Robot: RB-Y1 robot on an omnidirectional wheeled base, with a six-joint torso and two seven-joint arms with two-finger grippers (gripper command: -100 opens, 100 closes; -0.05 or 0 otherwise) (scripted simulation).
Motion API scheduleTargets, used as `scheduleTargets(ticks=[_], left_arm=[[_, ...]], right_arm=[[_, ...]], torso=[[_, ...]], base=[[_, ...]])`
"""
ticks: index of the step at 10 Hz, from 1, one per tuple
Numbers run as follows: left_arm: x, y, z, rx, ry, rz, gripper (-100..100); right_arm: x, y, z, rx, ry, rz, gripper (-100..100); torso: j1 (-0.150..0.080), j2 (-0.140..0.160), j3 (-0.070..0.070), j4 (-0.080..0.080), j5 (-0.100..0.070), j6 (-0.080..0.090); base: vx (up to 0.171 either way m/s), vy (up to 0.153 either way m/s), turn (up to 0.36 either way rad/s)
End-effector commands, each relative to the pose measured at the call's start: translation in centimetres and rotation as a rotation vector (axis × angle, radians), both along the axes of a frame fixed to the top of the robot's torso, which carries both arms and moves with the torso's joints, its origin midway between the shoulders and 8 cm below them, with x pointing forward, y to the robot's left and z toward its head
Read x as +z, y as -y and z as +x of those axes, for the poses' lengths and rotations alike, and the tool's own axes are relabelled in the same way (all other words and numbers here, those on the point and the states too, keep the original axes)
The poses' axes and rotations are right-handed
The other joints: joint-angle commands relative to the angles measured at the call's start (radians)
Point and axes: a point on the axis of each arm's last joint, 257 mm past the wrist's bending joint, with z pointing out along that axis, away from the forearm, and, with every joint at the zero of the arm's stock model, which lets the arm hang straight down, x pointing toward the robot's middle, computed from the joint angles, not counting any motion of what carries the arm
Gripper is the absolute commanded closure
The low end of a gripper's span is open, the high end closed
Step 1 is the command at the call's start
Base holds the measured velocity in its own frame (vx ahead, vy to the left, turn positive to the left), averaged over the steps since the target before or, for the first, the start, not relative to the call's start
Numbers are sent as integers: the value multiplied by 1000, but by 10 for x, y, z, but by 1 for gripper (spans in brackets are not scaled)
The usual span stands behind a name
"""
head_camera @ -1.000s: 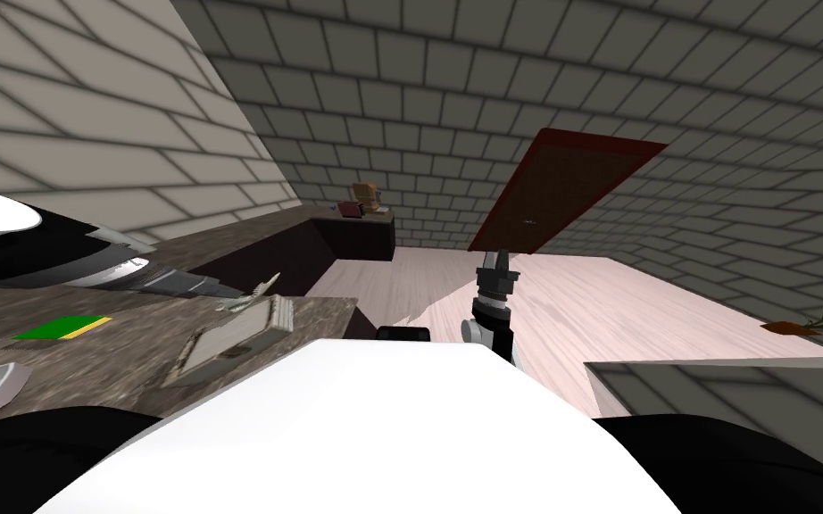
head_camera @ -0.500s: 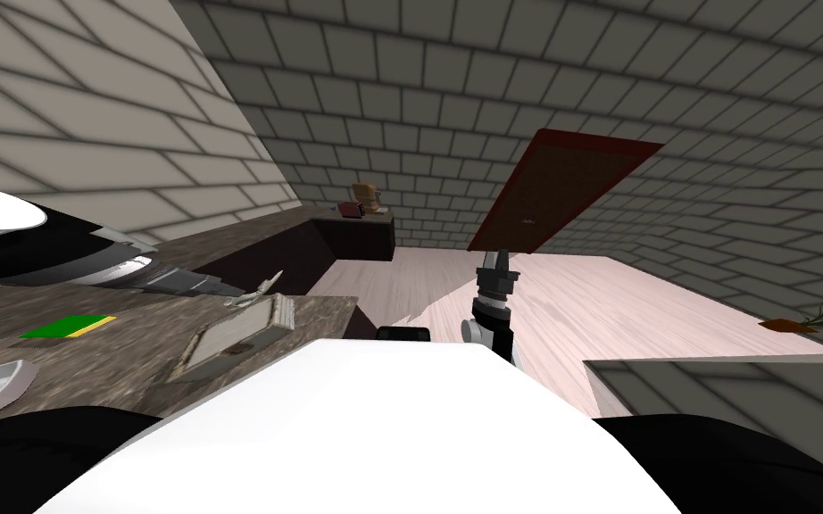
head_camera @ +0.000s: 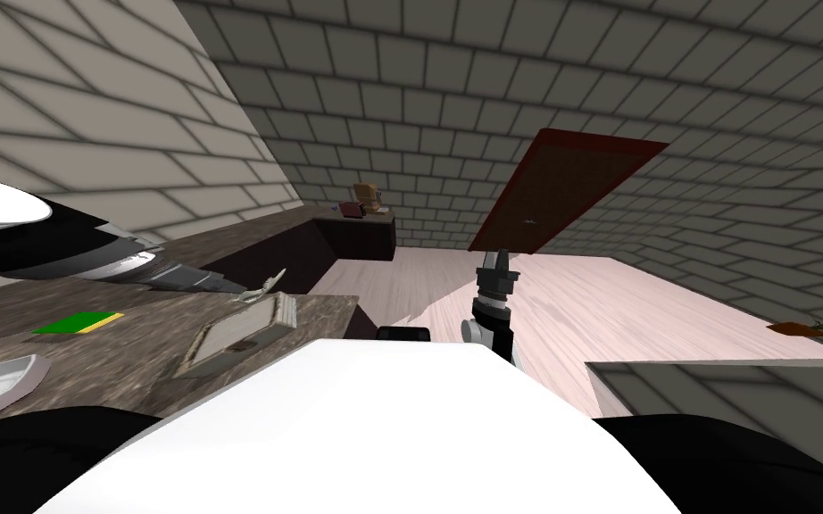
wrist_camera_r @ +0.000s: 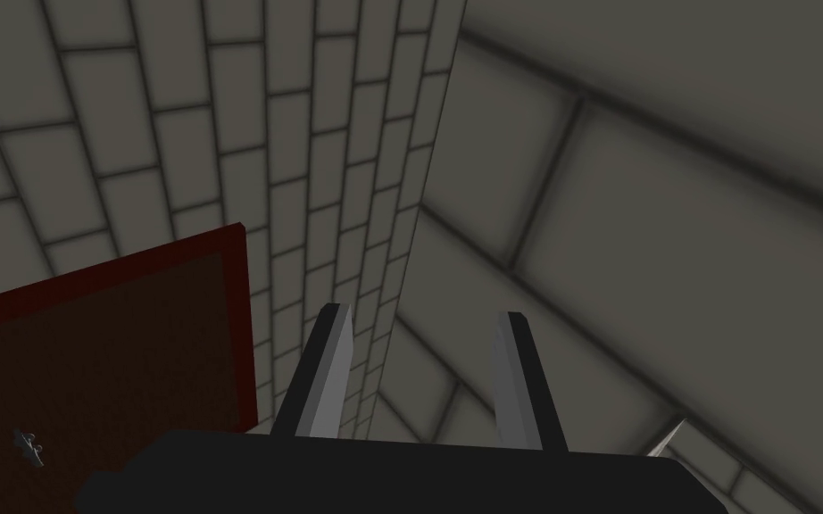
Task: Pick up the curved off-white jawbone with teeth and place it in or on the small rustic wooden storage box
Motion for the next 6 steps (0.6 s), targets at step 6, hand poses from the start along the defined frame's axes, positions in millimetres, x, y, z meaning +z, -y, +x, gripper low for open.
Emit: scheduleTargets(ticks=[6], left_arm=[[47,36,28,-39,-3,-1,-100]], right_arm=[[0,0,0,0,0,0,0]], torso=[[-2,-1,-1,0,0,1]], base=[[8,8,34]])
